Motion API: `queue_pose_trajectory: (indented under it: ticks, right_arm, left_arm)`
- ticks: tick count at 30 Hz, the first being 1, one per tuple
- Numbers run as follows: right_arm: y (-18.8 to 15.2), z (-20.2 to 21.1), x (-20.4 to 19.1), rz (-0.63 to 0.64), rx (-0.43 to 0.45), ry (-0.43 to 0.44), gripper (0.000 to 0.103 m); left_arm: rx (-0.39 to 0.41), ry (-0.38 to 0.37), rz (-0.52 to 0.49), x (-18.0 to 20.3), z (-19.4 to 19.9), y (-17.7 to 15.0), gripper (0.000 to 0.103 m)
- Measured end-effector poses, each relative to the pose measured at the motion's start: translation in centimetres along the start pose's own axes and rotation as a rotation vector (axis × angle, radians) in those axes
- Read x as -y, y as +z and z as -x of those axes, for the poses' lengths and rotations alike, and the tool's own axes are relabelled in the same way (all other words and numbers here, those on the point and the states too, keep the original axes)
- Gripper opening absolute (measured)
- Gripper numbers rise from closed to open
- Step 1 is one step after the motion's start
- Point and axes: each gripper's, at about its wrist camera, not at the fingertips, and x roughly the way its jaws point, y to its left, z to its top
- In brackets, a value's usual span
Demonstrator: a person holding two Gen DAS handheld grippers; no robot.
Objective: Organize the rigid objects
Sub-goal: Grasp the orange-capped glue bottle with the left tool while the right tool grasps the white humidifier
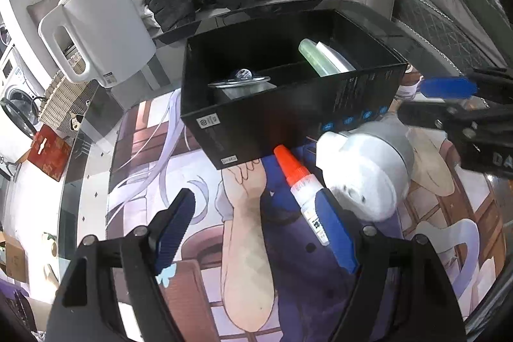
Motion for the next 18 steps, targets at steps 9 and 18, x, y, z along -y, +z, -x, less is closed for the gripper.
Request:
queue_pose_trajectory:
  ticks: [9,18]
  right_arm:
    - [0.3,1.1,0.3,0.002,0.011,-0.008,0.052]
    - [0.0,-1.1,0.1,0.016,-0.079,0.009,0.052]
  left_arm:
    - [-0.012,-0.022,-0.033,1.5,-0.3,0.2,0.078]
    - [-0.069,-0.082,-0.038,1.0,-1.3,-0.3,0.035]
